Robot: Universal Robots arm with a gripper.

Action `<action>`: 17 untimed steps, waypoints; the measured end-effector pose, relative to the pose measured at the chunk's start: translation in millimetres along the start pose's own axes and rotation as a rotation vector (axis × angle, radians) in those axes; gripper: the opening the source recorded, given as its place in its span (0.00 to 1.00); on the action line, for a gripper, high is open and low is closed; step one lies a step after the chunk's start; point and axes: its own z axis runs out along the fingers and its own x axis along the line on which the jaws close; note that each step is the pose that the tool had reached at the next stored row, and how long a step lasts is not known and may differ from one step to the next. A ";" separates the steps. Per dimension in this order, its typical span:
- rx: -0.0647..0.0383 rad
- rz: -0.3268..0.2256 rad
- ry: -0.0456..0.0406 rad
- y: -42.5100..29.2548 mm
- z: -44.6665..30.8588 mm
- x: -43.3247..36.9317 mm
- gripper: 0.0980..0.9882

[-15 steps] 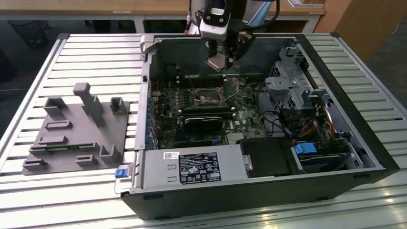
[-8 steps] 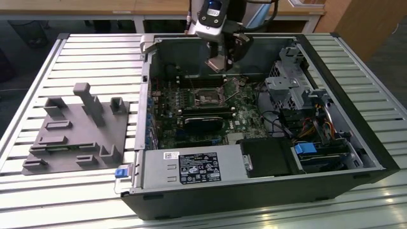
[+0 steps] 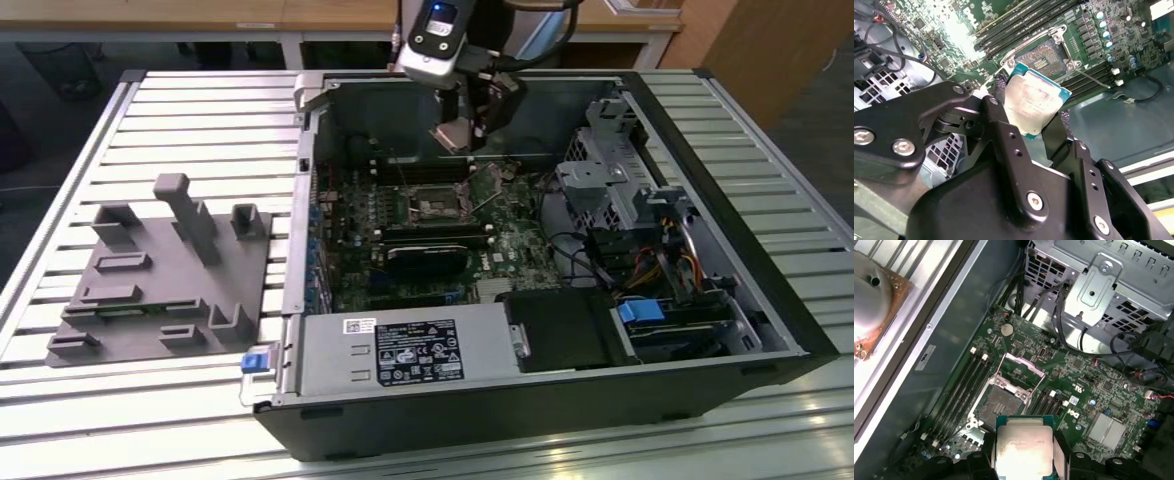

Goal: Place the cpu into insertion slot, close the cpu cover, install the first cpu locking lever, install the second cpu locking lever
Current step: 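Place the cpu into insertion slot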

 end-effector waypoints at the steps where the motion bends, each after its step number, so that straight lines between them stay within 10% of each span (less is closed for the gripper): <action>1: 0.000 0.006 -0.0005 -0.2 0.2 0.1 0.50; 17: -0.002 0.106 -0.0088 -2.0 4.0 0.8 0.50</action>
